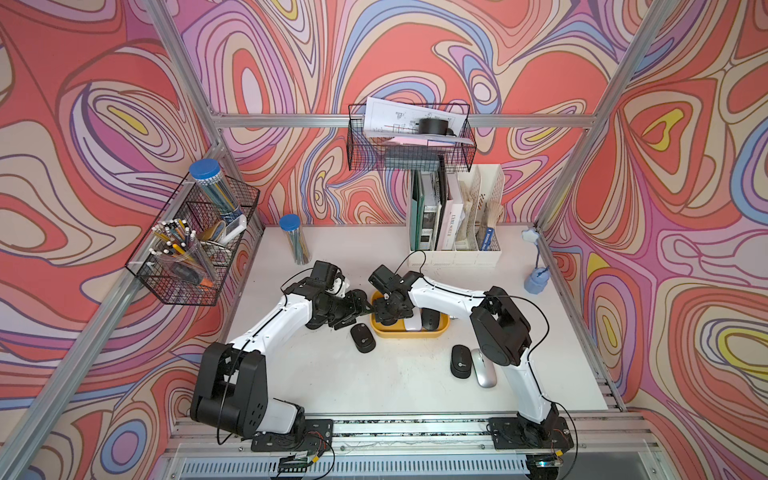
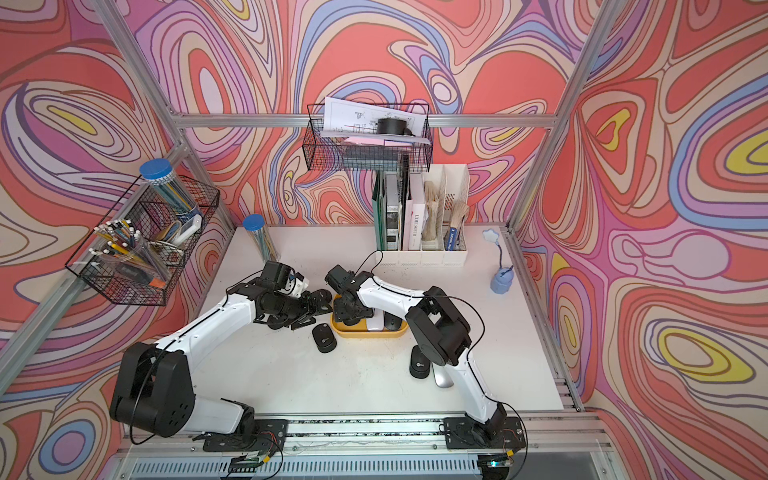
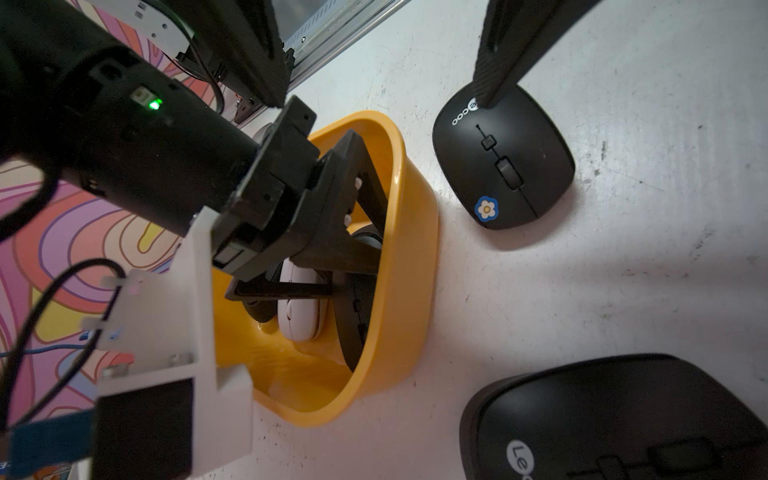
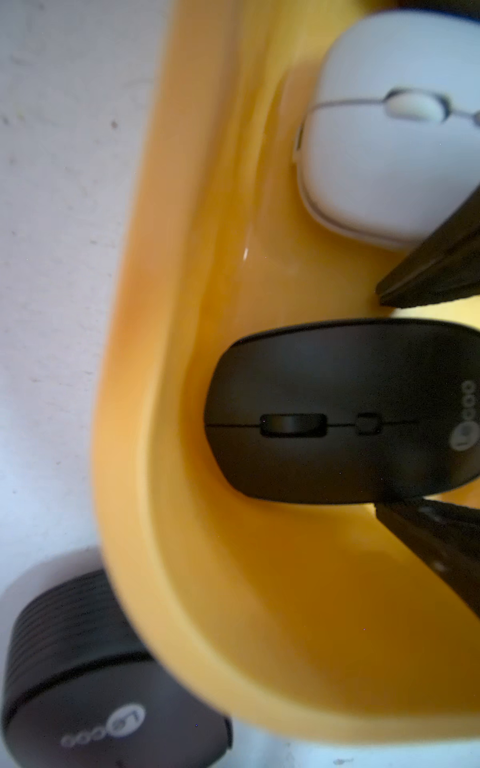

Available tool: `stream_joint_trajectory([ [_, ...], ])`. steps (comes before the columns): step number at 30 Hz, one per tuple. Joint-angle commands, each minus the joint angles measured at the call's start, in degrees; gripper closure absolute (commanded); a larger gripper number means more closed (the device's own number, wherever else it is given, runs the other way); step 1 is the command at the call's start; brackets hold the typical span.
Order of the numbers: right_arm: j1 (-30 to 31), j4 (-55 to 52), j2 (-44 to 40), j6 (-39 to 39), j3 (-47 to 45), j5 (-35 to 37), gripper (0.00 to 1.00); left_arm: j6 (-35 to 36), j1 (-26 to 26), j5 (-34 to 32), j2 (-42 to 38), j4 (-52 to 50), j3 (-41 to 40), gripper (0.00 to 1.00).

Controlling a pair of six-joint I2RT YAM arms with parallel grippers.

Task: Put the mouse in the storage box
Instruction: Place the mouse in the storage box, then pick up the mouse from the center of the board.

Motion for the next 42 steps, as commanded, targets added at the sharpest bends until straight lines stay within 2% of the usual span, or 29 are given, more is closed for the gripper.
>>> stream_joint_trajectory([
  [1, 0.3, 0.6, -5.2, 0.0, -1.2, 1.3, 0.26, 0.2, 0.0, 0.0, -1.2, -0.3, 0.1, 0.23],
  [8, 0.5, 0.5, -11.2, -0.1, -3.0, 0.9, 0.26, 1.5, -1.1, -3.7, -1.6, -2.6, 2.3, 0.22],
  [17, 0.5, -1.2, -19.5, -1.8, -8.9, 6.6, 0.27, 0.3, -3.1, -6.6, -1.7, -3.3, 2.6, 0.22],
  [18, 0.5, -1.8, -20.3, -2.3, -9.5, 8.2, 0.28, 0.3, -3.1, -6.9, -1.9, -3.5, 2.7, 0.22],
  [23, 0.5, -7.1, -26.8, -3.4, -13.4, 24.8, 0.27, 0.1, -3.1, -8.4, -3.7, -4.6, 3.1, 0.22],
  [26, 0.4, -2.5, -34.2, -3.5, -20.6, 31.3, 0.27, 1.1, -3.1, -10.3, -3.5, -6.5, 3.3, 0.22],
  [27, -0.1, 1.2, -37.3, -3.9, -24.5, 31.4, 0.31, 1.3, -3.1, -10.6, -3.1, -7.1, 3.4, 0.22],
  [28, -1.5, 4.0, -39.9, -4.1, -27.8, 29.2, 0.41, 1.4, -3.1, -10.9, -2.8, -7.8, 3.3, 0.22],
  [29, -3.3, 5.5, -41.6, -3.7, -29.9, 26.2, 0.42, 1.2, -3.1, -11.2, -2.7, -8.4, 3.3, 0.22],
  [31, -8.0, 7.1, -44.0, -4.5, -32.6, 15.6, 0.43, 1.0, -3.1, -12.1, -3.0, -9.6, 3.0, 0.22],
  [34, -8.4, 7.6, -46.4, -6.6, -34.1, 13.8, 0.41, 0.5, -3.1, -16.0, -3.2, -13.5, 3.6, 0.22],
  [36, -8.4, 8.0, -47.6, -7.4, -35.1, 12.5, 0.36, -0.3, -3.1, -17.7, -2.5, -16.0, 4.2, 0.22],
  [38, -8.4, 7.4, -48.5, -7.9, -35.2, 11.5, 0.28, -1.9, -3.1, -17.9, -1.3, -17.4, 4.3, 0.21],
  [42, -8.4, 8.5, -50.5, -8.3, -37.0, 10.1, 0.24, -5.1, -3.2, -17.3, 0.4, -16.1, 3.0, 0.19],
])
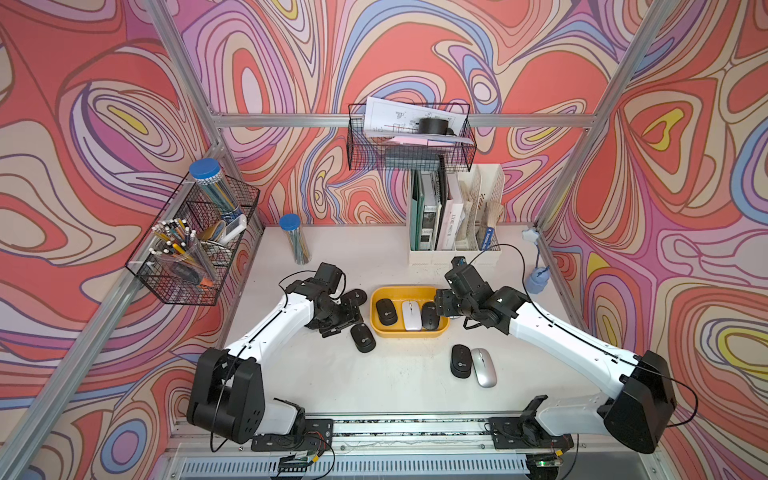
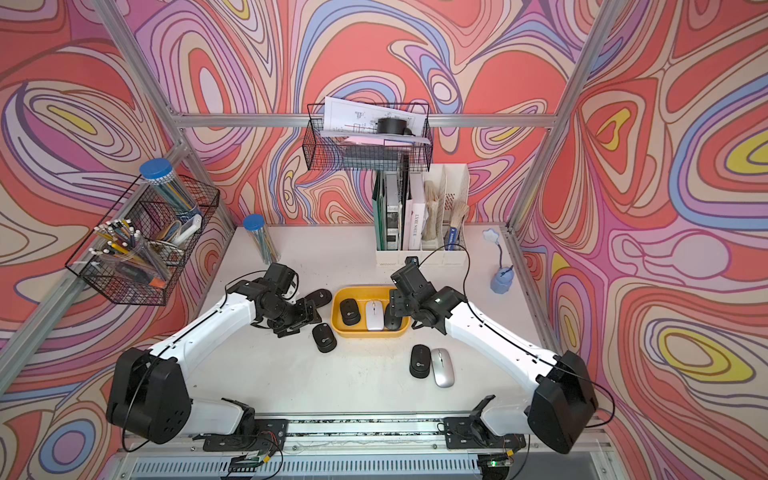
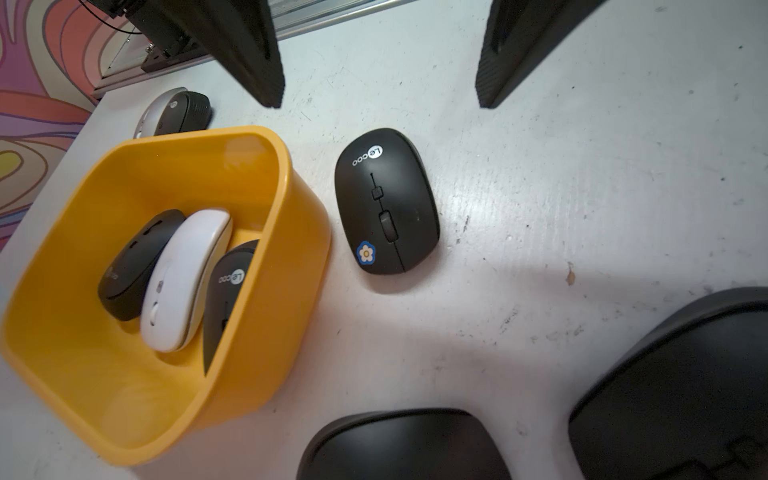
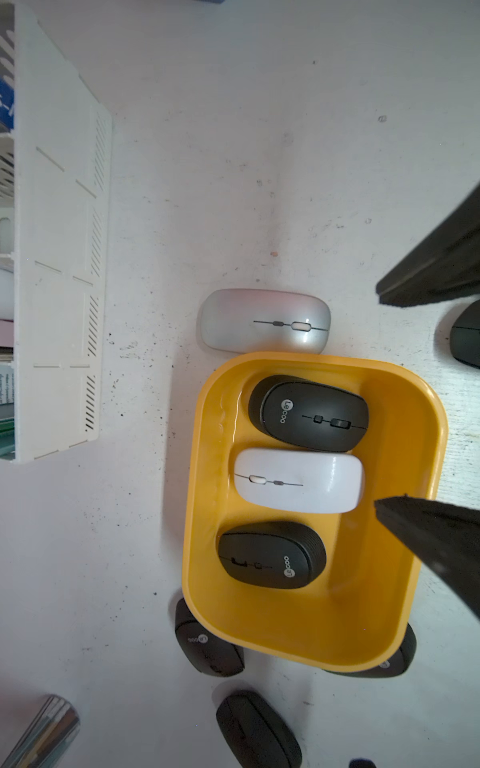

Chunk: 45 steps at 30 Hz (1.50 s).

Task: Put the mouse in the storage box
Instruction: Pick up the mouse from the center of the board.

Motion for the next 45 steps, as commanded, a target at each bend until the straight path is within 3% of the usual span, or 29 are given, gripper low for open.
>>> stream_joint_trajectory([
  [1, 0.1, 1.7, -2.4, -1.3, -1.3, -2.0, 0.24, -3.7, -0.2, -0.6, 1.6, -1.4, -0.3, 0.19],
  [17, 0.1, 2.2, -2.6, -2.0, -2.5, -0.9, 0.22, -12.2, -3.1, 2.7, 6.3, 11.5, -7.1, 0.20],
  [27, 0.1, 1.6, -2.8, -1.4, -2.7, -0.2, 0.22, -10.5, -4.0, 2.1, 10.5, 9.8, -4.8, 0.20],
  [40, 0.1, 2.7, -2.4, -0.7, -3.3, -0.7, 0.22, -11.0, -4.9, 2.9, 8.8, 13.5, -5.3, 0.20],
  [45, 0.1, 2.9, -2.2, -0.3, -3.5, -1.3, 0.23, -10.3, -5.4, 2.3, 11.4, 11.0, -3.9, 0.21],
])
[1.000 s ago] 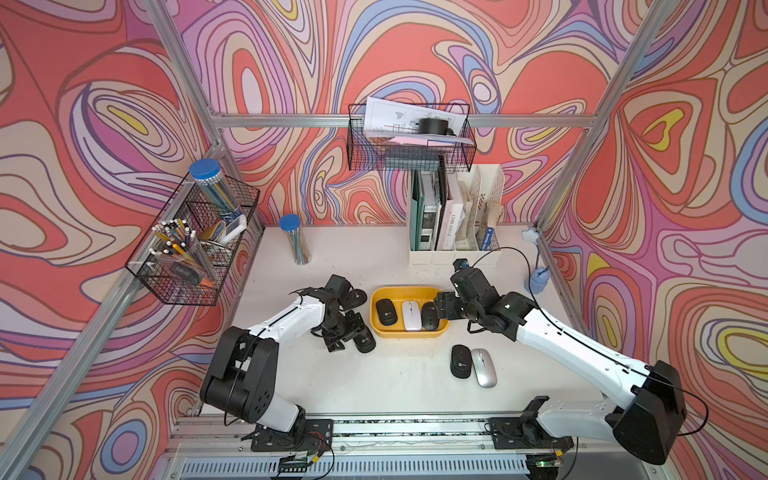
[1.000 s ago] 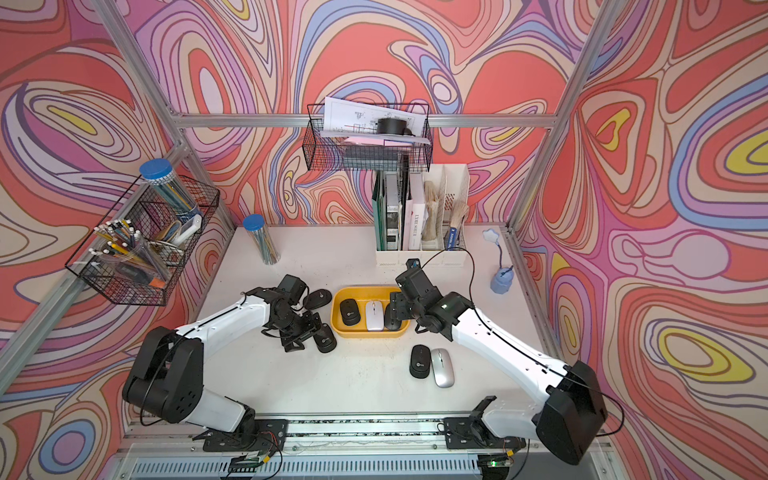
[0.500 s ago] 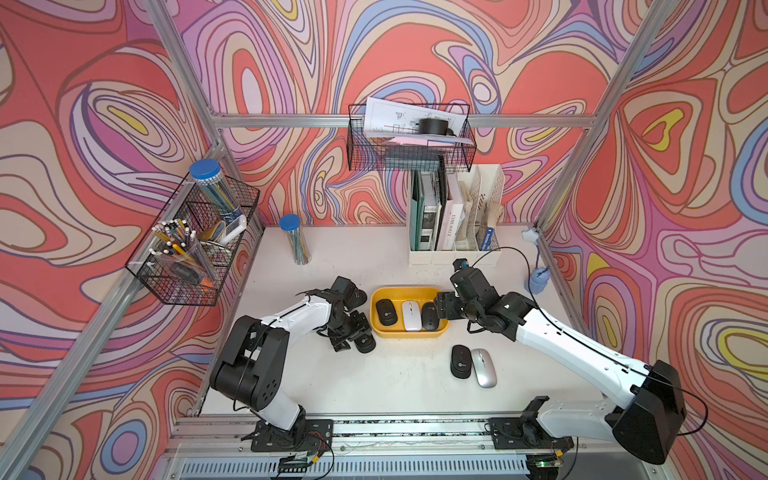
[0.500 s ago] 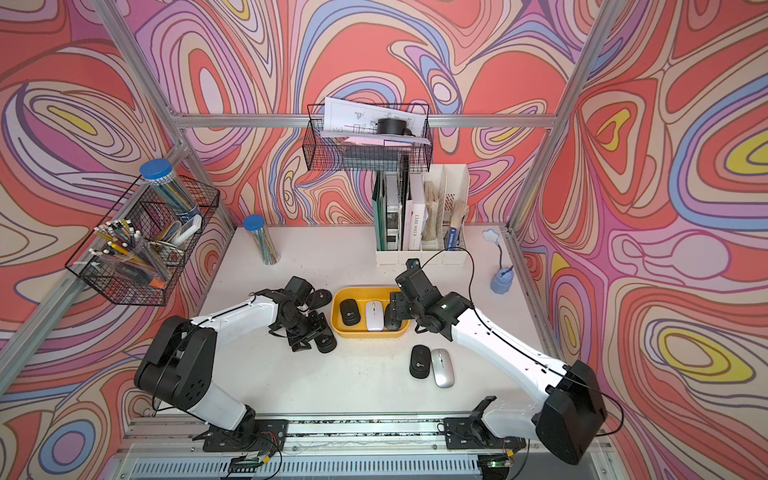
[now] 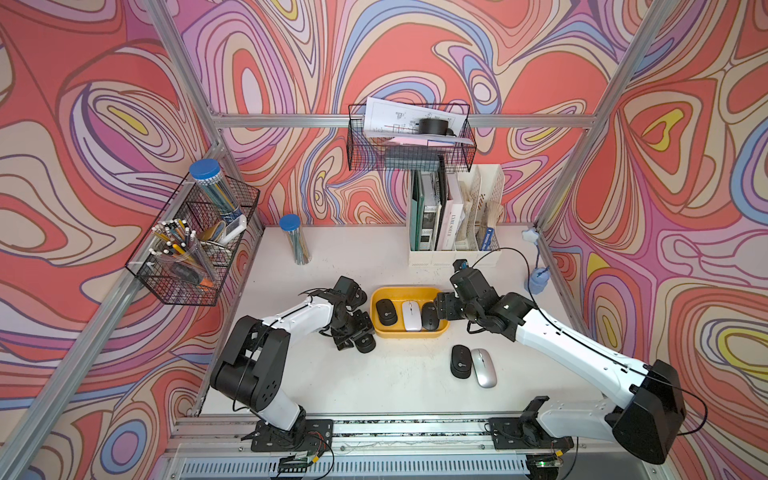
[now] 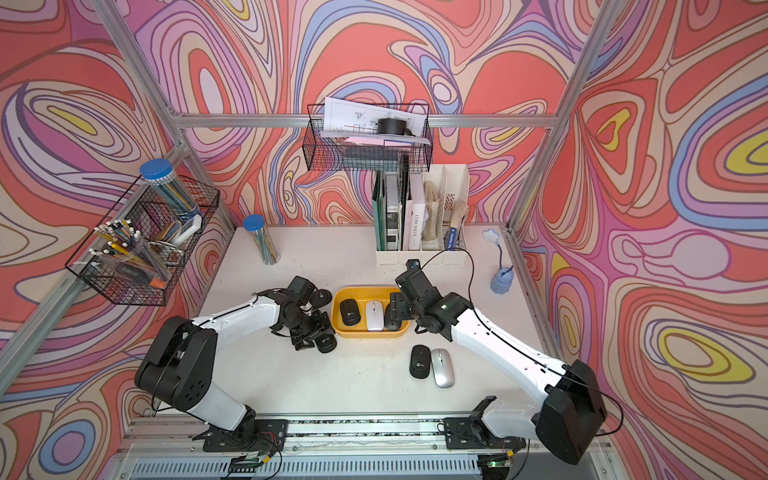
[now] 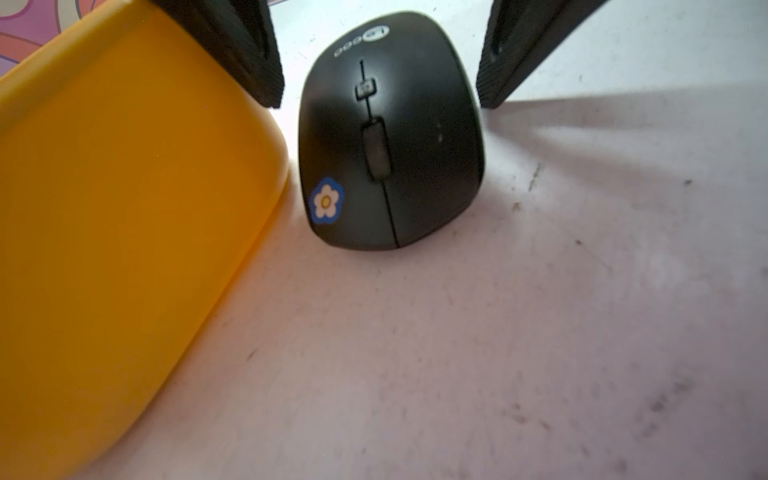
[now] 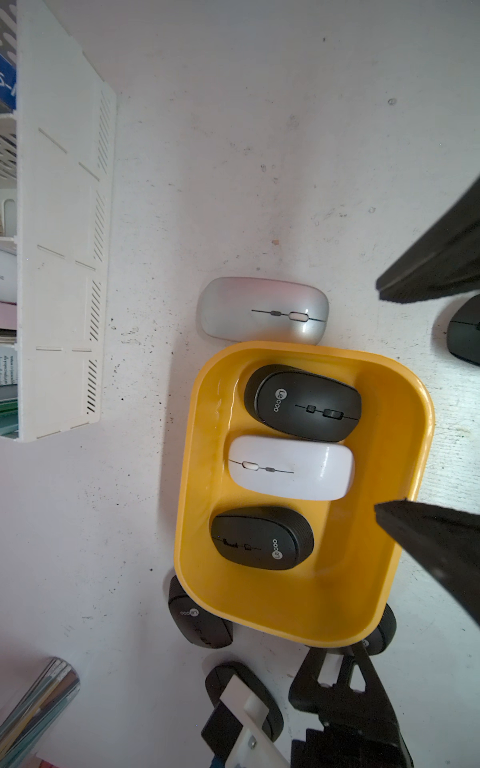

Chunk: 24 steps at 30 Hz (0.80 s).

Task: Put the mouse in the storage box
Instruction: Pick up the mouse from the center of the board.

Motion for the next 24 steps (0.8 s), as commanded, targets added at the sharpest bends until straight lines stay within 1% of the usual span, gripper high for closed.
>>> stream_joint_trajectory([
  [1, 0.1, 0.9, 0.1, 0.7, -0.9, 0.0, 0.22, 1.4, -0.5, -1.0, 1.6, -2.7, 2.5, 0.21],
  [6, 0.1, 1.1, -0.3, 0.5, -1.1, 0.1, 0.22, 2.8, -0.6, -3.0, 2.9, -6.2, 4.3, 0.21],
  [10, 0.1, 1.0, -0.8, 0.4, -1.3, 0.4, 0.22, 5.3, -1.1, -4.5, 5.6, -12.1, 8.1, 0.21],
  [12, 0.1, 1.8, -1.6, 0.5, -2.1, 0.7, 0.22, 5.3, -1.1, -4.9, 5.8, -12.9, 8.5, 0.21],
  [18, 0.1, 2.9, -2.3, 1.1, -3.9, 0.4, 0.22, 2.1, -2.0, -3.4, 5.1, -9.5, 7.6, 0.21],
  [24, 0.1, 2.1, -2.7, -0.3, -3.7, 1.7, 0.22, -2.3, -6.1, -6.1, 4.9, -8.5, 7.5, 0.21],
])
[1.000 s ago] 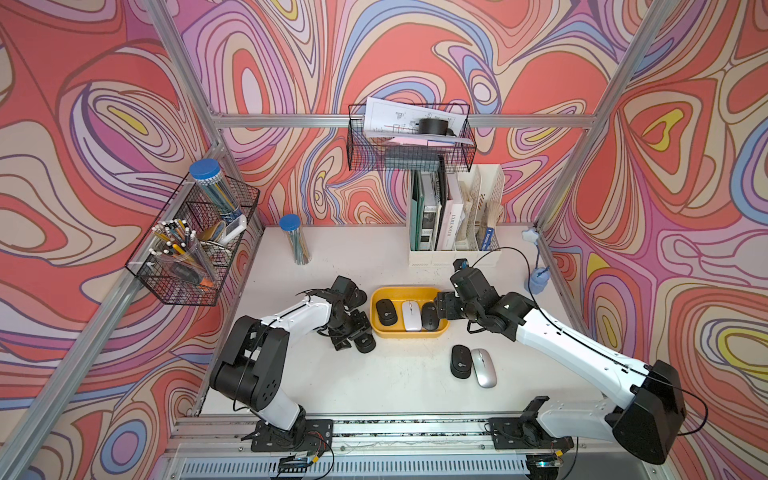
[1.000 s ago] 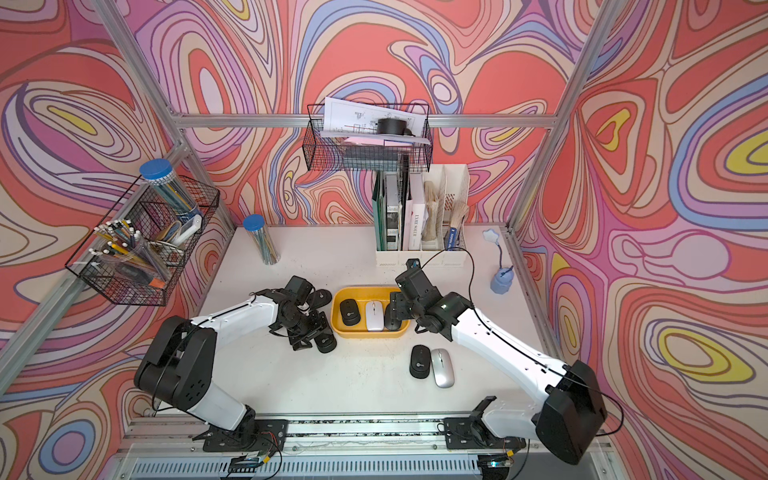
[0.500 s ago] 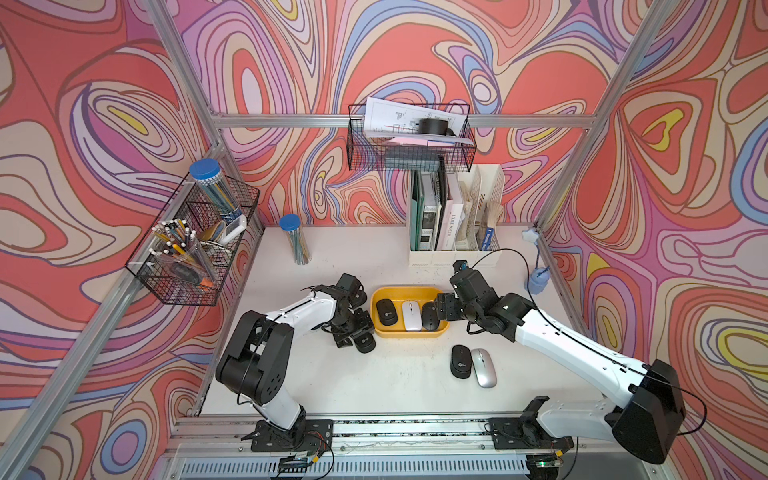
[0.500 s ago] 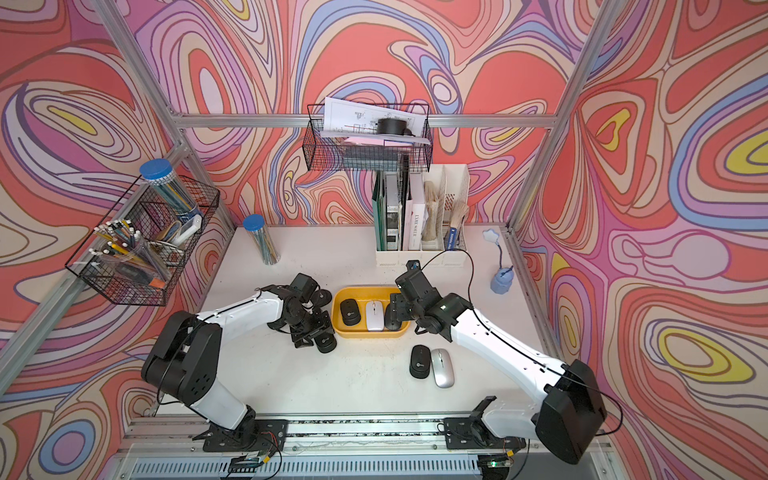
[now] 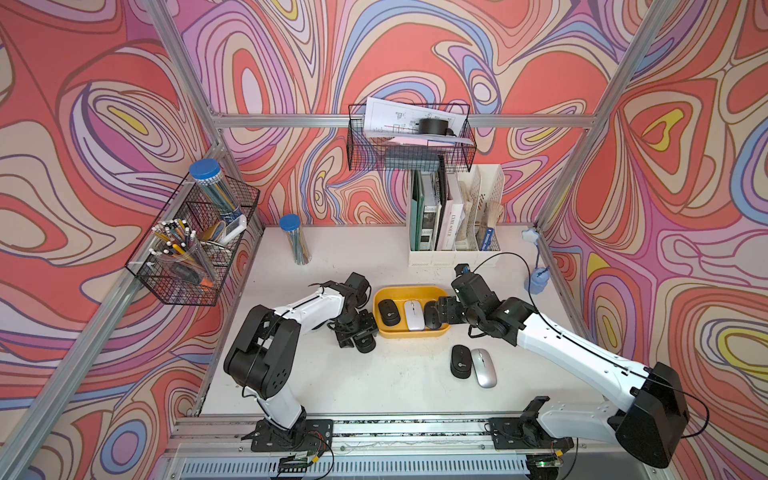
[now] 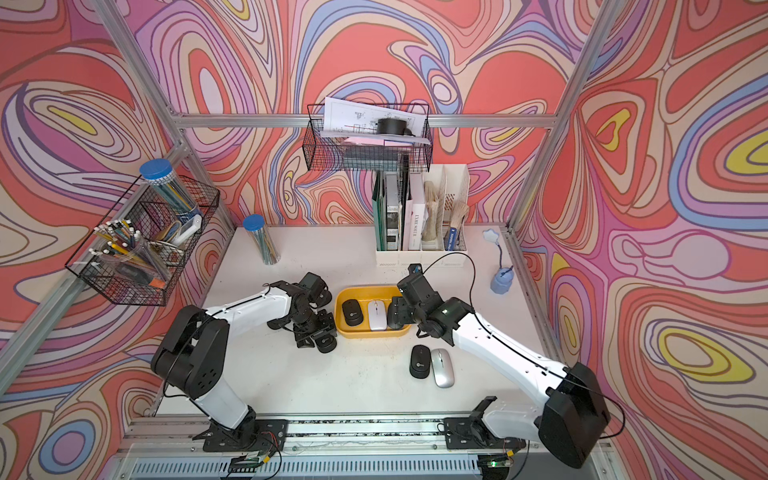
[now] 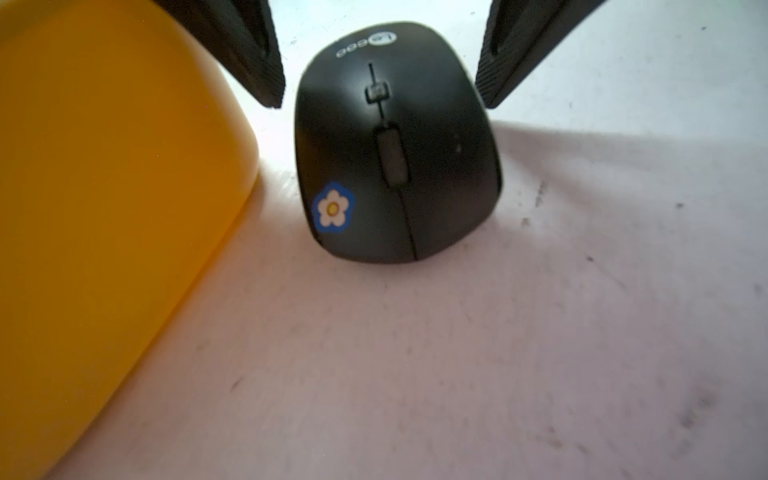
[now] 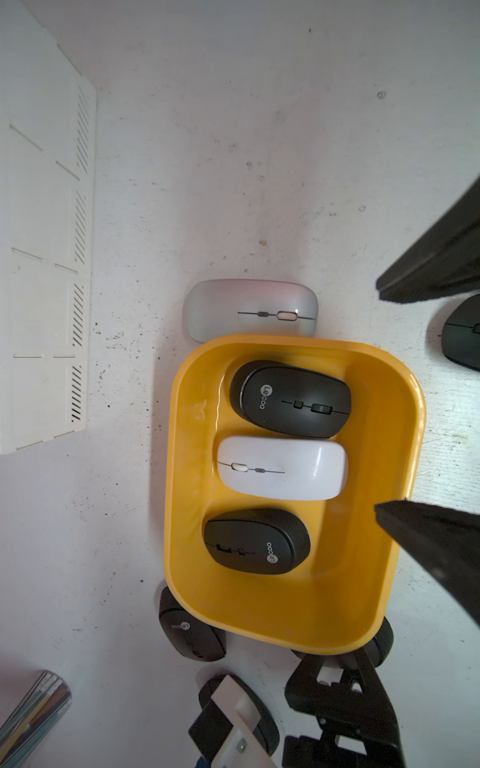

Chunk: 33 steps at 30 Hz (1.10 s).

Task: Put the mouse in the storage box
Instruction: Pick up the mouse from the center of the board.

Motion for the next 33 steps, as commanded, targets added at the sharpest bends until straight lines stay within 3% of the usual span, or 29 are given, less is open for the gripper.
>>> stream_joint_trajectory([
  [1, 0.1, 0.4, -1.2, -0.8, -0.3, 1.5, 0.22, -3.3, -2.3, -2.3, -0.4, 0.5, -0.1, 0.21],
  [13, 0.1, 0.8, -1.5, -1.0, -0.9, 1.0, 0.22, -3.8, -3.2, -12.3, -1.9, -1.0, -0.5, 0.20],
  [23, 0.1, 0.0, -2.0, -1.2, -0.4, 0.0, 0.22, -4.1, -3.0, -12.0, 2.0, 2.7, -1.5, 0.22],
  [26, 0.1, 1.4, -2.2, -2.1, -1.0, -4.1, 0.23, -4.7, -2.7, -11.7, 2.0, 3.8, -2.9, 0.23],
  [29, 0.8, 4.2, -1.3, -3.6, -1.2, -12.6, 0.23, -5.1, -2.4, -11.5, 1.9, 4.9, -3.9, 0.26],
  [33, 5.1, 7.2, 4.8, -5.0, 0.4, -23.1, 0.23, -5.2, -2.3, -11.5, 2.3, 4.8, -3.7, 0.31],
])
